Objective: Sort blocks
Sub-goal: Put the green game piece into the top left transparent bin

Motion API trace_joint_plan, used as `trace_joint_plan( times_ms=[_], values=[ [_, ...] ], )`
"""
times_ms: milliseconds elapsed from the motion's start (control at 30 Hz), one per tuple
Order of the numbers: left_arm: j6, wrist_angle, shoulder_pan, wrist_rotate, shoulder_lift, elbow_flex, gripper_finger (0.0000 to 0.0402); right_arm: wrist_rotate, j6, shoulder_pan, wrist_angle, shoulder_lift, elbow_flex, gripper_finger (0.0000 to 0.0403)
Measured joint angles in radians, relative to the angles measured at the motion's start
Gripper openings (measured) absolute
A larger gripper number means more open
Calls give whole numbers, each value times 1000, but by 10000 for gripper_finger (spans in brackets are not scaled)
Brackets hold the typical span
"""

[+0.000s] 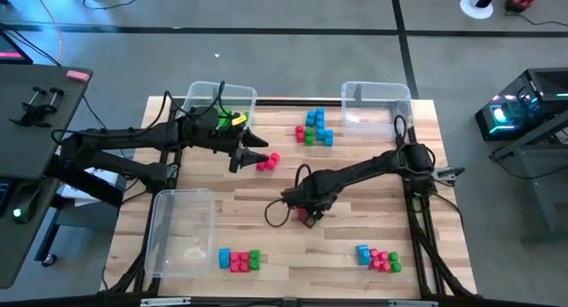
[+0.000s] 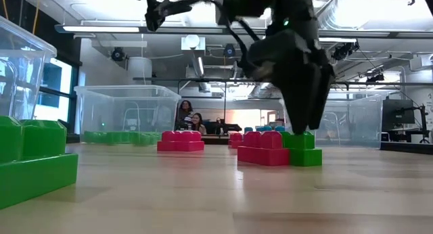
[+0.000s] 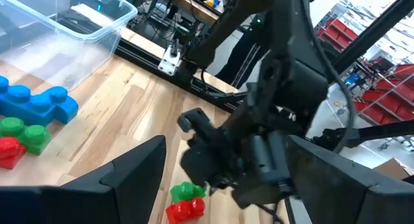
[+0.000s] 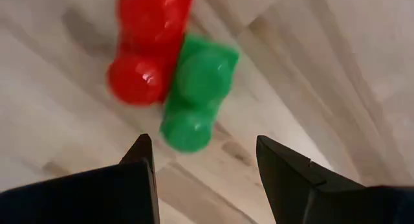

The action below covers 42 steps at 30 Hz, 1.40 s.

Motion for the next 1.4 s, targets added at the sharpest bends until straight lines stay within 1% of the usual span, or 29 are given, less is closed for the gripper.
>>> trace_joint_plan(
  times_ms=[67,200,367,533,700,767,833,933,1033,1067,1167,1233,1300,1400],
  values=[
    [0,0,0,0,0,0,303,16,18,12,18,-1,6,149],
    [0,1,0,0,0,0,303,63,49,20,-2,13,5,149],
    [0,10,0,-1,0,0,303,68,71,16,12,58,5,149],
    [0,11,0,-3,0,0,303,62,54,15,18,105,7,149],
    [-9,13,0,-5,0,0,303,55,25,10,36,119,10,147],
    [-10,14,0,-5,0,0,303,52,15,6,48,119,4,136],
    [-11,14,1,-5,0,0,303,50,2,2,51,121,3,114],
    [-17,15,1,-5,0,0,303,40,-21,-3,61,122,3,65],
    [-17,25,1,-4,0,0,303,53,-38,-6,49,116,1,16],
    [-17,39,1,4,-1,0,303,54,-45,-6,47,113,0,10],
    [-17,91,1,44,-4,7,303,64,-66,-6,16,94,-2,15],
    [-9,89,3,53,-9,29,303,84,-76,-6,-52,64,-2,10],
    [22,91,6,55,-12,59,303,99,-85,-3,-107,1,-2,4],
    [74,85,8,50,-15,95,303,117,-78,-4,-155,-110,1,5]
  ],
)
